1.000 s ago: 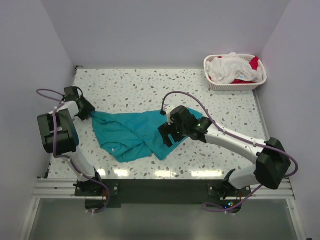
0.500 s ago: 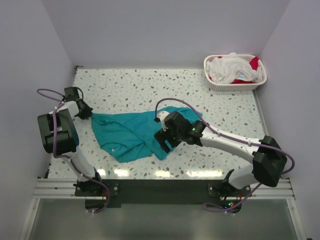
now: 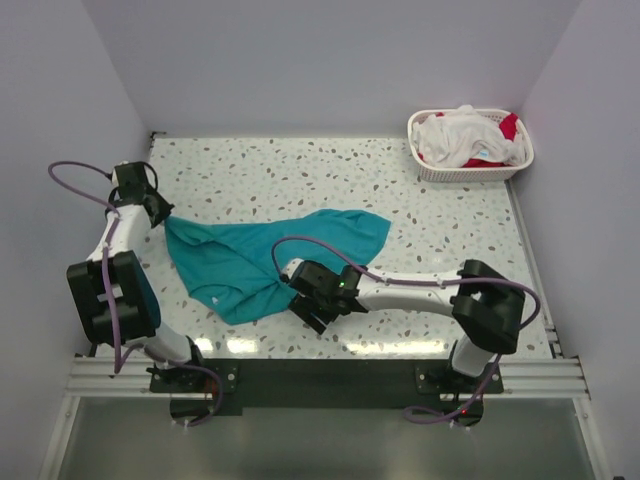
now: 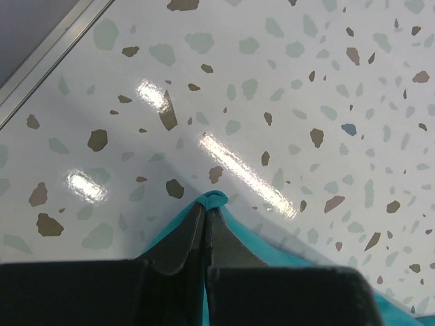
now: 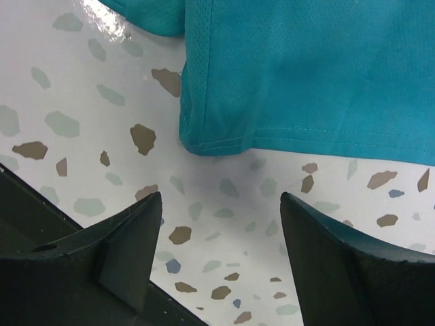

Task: Fold and stack the t-shirts
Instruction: Flatten the tshirt out

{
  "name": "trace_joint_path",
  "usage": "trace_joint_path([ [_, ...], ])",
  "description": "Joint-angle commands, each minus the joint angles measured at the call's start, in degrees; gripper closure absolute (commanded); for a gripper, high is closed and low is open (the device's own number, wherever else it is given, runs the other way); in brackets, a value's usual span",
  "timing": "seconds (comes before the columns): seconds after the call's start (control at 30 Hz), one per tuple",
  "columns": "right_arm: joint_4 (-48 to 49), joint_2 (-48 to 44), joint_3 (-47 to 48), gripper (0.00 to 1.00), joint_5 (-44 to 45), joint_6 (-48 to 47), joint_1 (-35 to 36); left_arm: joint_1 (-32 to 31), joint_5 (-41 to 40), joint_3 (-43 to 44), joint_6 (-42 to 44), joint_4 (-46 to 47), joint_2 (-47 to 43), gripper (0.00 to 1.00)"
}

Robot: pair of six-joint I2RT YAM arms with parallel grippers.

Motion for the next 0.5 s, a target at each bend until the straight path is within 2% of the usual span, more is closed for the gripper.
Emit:
trace_joint_path([
  [0.0, 0.8, 2.6, 3.9, 0.27, 4.2, 3.1, 1.0, -0.7, -2.5, -0.6, 1.7, 0.3, -1.7, 1.00],
  [0.47, 4.3, 11.1, 10.9, 0.30, 4.7, 5.7, 1.1, -0.8, -1.0, -0.1, 1.9, 0.4, -0.7, 1.00],
])
